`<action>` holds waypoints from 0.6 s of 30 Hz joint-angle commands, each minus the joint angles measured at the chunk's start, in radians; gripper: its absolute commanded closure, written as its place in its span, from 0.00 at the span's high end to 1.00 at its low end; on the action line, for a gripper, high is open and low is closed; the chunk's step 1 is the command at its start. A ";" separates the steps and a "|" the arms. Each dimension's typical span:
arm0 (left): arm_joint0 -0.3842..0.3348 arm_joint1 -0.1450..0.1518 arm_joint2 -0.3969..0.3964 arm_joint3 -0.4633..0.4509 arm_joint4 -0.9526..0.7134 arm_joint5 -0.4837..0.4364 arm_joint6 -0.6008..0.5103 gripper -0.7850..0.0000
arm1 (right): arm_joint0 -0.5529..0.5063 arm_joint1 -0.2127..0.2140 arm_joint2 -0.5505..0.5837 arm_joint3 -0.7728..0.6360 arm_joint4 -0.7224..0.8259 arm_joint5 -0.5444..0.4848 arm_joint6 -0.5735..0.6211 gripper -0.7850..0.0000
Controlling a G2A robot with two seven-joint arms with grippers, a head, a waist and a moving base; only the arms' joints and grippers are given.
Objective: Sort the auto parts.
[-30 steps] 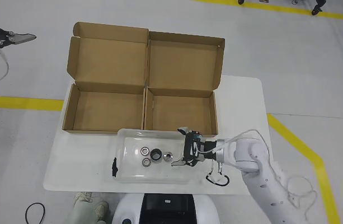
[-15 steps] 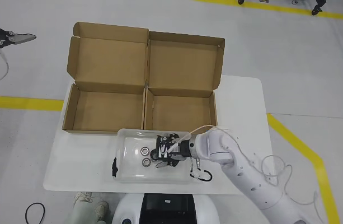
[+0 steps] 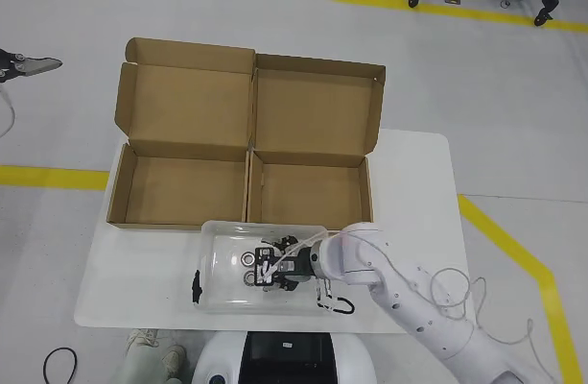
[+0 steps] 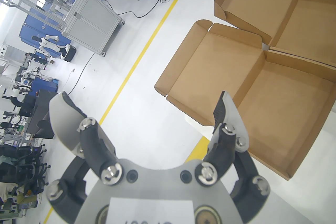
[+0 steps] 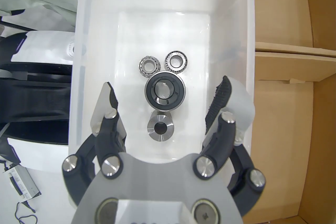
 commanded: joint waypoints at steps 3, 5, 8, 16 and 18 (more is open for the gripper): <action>0.000 0.000 0.000 0.000 0.000 0.000 0.000 1.00 | 0.020 -0.009 -0.034 0.037 -0.018 0.012 0.012 0.86; 0.000 0.000 0.000 0.000 0.000 0.000 0.000 1.00 | 0.030 -0.013 -0.047 0.052 -0.019 0.017 0.009 0.87; 0.000 0.000 0.000 0.000 0.000 0.000 0.000 1.00 | 0.044 -0.019 -0.066 0.075 -0.026 0.019 0.011 0.88; 0.000 0.000 0.000 0.000 0.000 0.000 0.000 1.00 | 0.075 -0.032 -0.097 0.118 -0.038 0.025 -0.007 0.84; 0.000 0.000 0.000 0.000 0.000 0.000 0.000 1.00 | 0.081 -0.035 -0.104 0.129 -0.044 0.024 -0.017 0.84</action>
